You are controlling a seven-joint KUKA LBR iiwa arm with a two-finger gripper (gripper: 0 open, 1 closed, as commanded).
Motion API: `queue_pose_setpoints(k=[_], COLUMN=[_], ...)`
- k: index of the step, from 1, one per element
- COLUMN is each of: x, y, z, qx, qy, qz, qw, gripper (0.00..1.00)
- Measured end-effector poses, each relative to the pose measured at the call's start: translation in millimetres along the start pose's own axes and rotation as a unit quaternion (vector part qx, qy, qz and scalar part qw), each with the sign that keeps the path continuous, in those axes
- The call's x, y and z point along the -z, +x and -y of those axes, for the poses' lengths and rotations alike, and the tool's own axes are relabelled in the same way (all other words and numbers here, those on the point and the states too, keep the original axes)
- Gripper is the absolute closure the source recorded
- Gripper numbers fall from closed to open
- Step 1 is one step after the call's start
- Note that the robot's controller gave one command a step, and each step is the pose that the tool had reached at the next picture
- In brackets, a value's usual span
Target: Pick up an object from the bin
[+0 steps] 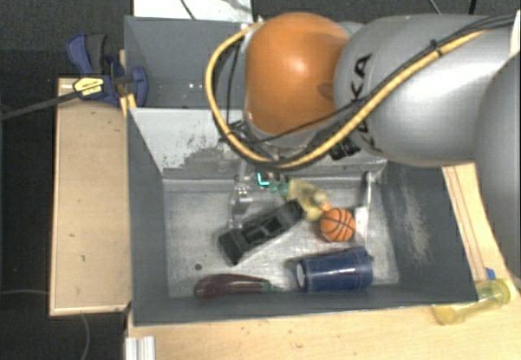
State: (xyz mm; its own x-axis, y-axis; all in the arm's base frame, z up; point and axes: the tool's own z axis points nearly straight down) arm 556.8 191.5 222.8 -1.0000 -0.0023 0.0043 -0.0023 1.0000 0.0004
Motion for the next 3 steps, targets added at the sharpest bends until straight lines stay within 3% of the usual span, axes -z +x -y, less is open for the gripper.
queue_pose_setpoints(k=[1, 2, 3], x=[4, -42, -66], y=[-1.9, 11.2, 8.3], z=[1, 26, 79], qx=[-0.002, 0.067, 0.188], qy=[-0.001, 0.0, 0.0], qz=[0.0037, 0.0045, 0.0032], qw=[1.0, 0.9978, 0.9822], gripper=[0.0, 0.0, 0.0])
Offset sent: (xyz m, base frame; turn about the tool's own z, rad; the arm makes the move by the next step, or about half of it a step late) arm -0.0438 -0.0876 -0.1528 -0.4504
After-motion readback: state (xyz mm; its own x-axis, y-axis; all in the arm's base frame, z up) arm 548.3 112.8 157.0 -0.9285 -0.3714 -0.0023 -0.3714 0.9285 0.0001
